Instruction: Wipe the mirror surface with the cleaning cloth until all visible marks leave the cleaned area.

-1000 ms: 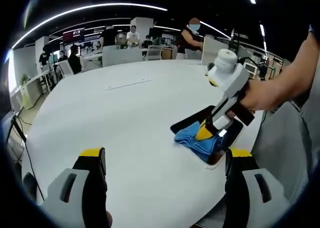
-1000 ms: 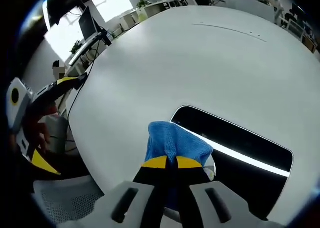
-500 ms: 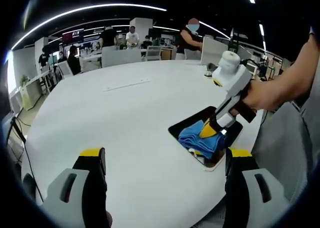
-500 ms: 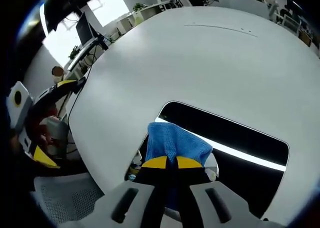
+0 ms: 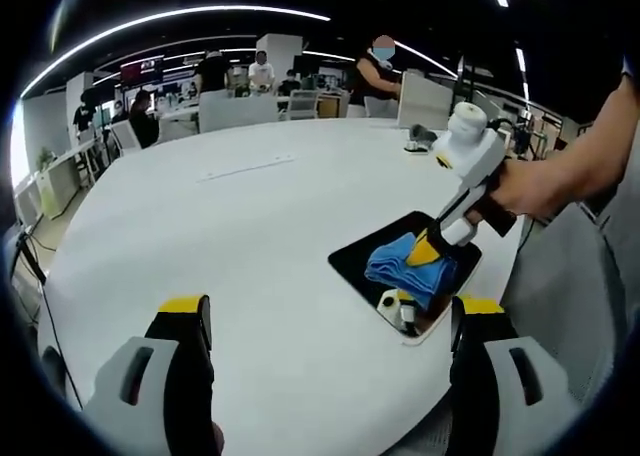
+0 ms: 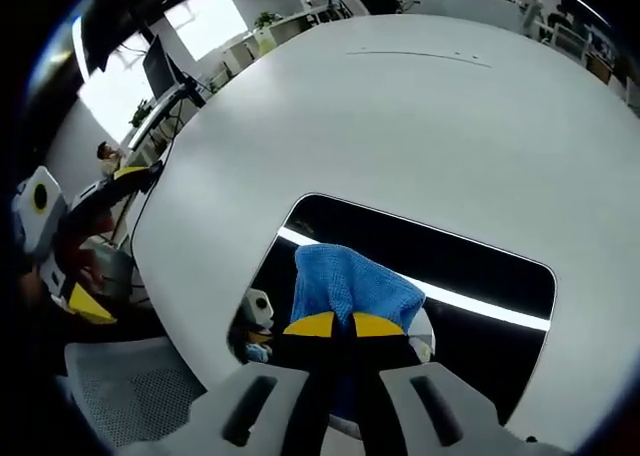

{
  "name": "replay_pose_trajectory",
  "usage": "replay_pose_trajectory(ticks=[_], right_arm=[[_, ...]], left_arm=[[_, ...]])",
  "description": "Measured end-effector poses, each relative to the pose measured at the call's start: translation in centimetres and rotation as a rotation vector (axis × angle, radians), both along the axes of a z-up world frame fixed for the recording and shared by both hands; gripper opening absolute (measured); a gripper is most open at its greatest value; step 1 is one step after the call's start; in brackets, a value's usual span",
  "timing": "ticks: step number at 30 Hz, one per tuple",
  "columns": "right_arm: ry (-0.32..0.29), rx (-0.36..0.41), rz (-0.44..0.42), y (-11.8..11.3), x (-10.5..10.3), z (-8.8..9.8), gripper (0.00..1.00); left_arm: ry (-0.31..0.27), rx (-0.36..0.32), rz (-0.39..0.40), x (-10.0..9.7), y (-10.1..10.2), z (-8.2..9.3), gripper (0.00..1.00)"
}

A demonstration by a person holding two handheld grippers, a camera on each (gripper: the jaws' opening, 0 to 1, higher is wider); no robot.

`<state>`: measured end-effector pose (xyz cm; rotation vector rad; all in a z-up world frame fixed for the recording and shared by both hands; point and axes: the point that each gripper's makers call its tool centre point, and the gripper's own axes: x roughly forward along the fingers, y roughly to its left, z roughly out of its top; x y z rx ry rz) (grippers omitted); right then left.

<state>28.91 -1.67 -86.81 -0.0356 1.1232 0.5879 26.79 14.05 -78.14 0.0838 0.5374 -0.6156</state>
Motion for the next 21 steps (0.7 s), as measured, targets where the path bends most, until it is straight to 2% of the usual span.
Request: replay_pose_trajectory(ticks=[11,21], right_arm=[[0.005,-0.003,-0.039,-2.6,0.2,0.0,0.0],[0.004,0.008,-0.075,-4.0,0.3,0.0,0.0]], left_arm=[[0.006,-0.007,-0.013,0.0,-0.4,-0.1,0.99],[0.006,-0.006,-0.037,-0.2,-0.9,-0.2,0.99]])
